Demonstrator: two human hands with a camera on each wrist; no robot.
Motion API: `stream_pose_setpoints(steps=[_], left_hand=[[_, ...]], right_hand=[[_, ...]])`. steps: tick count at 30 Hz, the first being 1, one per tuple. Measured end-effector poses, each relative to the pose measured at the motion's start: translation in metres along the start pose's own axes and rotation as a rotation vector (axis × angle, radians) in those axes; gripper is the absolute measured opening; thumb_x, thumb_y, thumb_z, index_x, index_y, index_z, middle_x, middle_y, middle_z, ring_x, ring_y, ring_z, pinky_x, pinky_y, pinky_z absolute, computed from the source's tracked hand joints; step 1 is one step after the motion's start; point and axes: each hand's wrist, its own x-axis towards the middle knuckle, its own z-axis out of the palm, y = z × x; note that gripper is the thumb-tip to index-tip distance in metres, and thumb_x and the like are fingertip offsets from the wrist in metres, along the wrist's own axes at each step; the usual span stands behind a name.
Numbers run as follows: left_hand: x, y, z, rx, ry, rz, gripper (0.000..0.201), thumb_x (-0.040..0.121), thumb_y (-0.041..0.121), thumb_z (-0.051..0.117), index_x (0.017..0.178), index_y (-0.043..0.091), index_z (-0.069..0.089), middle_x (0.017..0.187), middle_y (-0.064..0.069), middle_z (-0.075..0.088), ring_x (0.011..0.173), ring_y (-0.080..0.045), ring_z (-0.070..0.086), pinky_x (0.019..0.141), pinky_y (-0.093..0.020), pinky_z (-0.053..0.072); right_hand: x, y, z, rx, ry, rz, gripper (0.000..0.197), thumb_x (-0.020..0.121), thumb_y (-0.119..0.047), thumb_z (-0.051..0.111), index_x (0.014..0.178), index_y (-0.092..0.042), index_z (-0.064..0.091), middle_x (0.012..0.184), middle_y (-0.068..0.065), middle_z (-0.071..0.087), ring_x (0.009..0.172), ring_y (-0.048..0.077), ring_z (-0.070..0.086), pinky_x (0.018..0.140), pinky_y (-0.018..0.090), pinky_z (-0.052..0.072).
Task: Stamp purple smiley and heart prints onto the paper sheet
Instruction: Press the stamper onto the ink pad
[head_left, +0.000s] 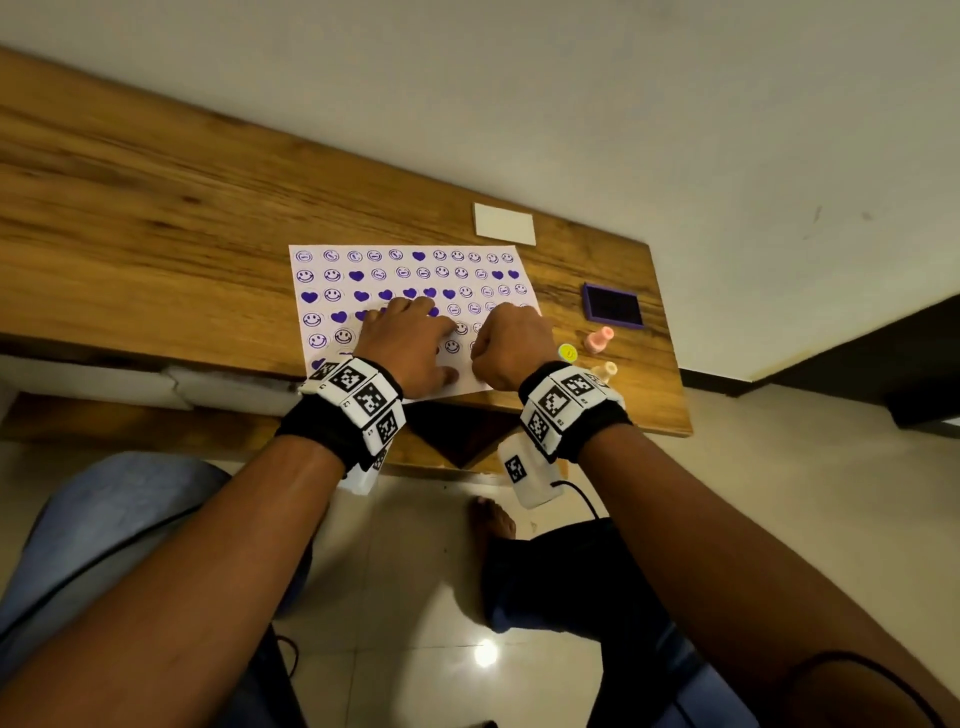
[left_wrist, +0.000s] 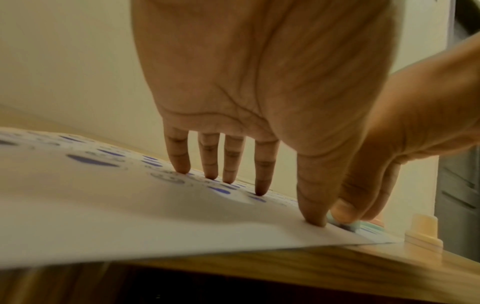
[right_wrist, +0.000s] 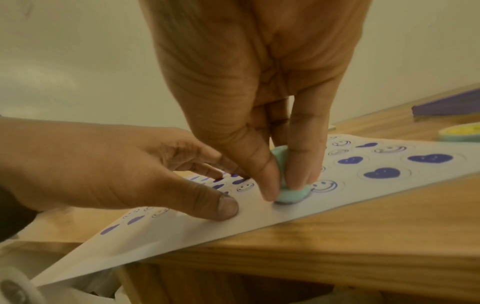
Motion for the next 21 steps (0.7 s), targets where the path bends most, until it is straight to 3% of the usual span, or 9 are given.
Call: stream_pose_setpoints(steps=[4,6,8,10,15,17,21], left_hand=[[0.001,0.001,-0.002,0.008,-0.012,0.003,0.068,0.078,0.055,0.065,0.138,0.033,0.044,0.150,-0.003,0.033,0.137,-0.028,0.029,0.108,-0.050,0.029],[0.002,-0.001,-0.002,-0.012,-0.010,0.007,0.067,0.078,0.054,0.067,0.137,0.032,0.045,0.151,-0.001,0.033,0.138,-0.026,0.029,0.108,-0.049,0.029],[0.004,-0.005,-0.001,-0.044,-0.025,0.013,0.067,0.078,0.052,0.068,0.138,0.032,0.045,0.153,0.001,0.030,0.139,-0.025,0.028,0.110,-0.047,0.029],[0.005,-0.009,-0.001,-0.076,-0.038,0.026,0.068,0.078,0.049,0.070,0.139,0.031,0.045,0.154,0.001,0.029,0.141,-0.022,0.027,0.111,-0.044,0.029],[0.009,-0.014,-0.001,-0.131,-0.061,0.029,0.071,0.081,0.040,0.072,0.143,0.028,0.040,0.158,0.001,0.022,0.145,-0.020,0.020,0.115,-0.038,0.022],[0.010,-0.015,0.000,-0.136,-0.064,0.028,0.071,0.081,0.040,0.072,0.144,0.028,0.039,0.158,0.001,0.021,0.145,-0.019,0.018,0.115,-0.036,0.020],[0.012,-0.015,0.000,-0.143,-0.068,0.023,0.071,0.081,0.040,0.072,0.143,0.030,0.039,0.158,0.003,0.020,0.145,-0.018,0.018,0.115,-0.037,0.020]], right_hand=[[-0.004,0.002,-0.007,0.070,-0.056,0.005,0.027,0.077,-0.022,0.077,0.103,-0.015,0.075,0.107,0.004,0.070,0.101,0.023,0.063,0.072,0.027,0.043],[-0.009,0.011,-0.016,0.165,0.058,0.022,0.026,0.076,-0.024,0.078,0.102,-0.020,0.076,0.109,0.002,0.070,0.103,0.020,0.064,0.073,0.025,0.042],[-0.015,0.020,-0.027,0.265,0.244,0.041,0.024,0.077,-0.024,0.079,0.101,-0.022,0.077,0.106,0.001,0.072,0.098,0.019,0.067,0.077,0.026,0.049],[-0.020,0.033,-0.035,0.329,0.291,0.043,0.023,0.077,-0.026,0.081,0.099,-0.021,0.077,0.096,-0.001,0.072,0.090,0.017,0.067,0.079,0.030,0.053],[-0.024,0.063,-0.022,0.465,0.306,0.071,0.020,0.075,-0.030,0.083,0.092,-0.021,0.078,0.067,-0.013,0.059,0.064,0.005,0.057,0.062,0.021,0.042],[-0.027,0.074,-0.012,0.527,0.376,0.103,0.019,0.076,-0.030,0.084,0.091,-0.021,0.078,0.068,-0.013,0.061,0.063,0.004,0.058,0.061,0.021,0.041],[-0.033,0.092,0.002,0.663,0.416,0.156,0.018,0.075,-0.029,0.085,0.091,-0.023,0.077,0.081,-0.007,0.071,0.075,0.008,0.066,0.070,0.028,0.055]])
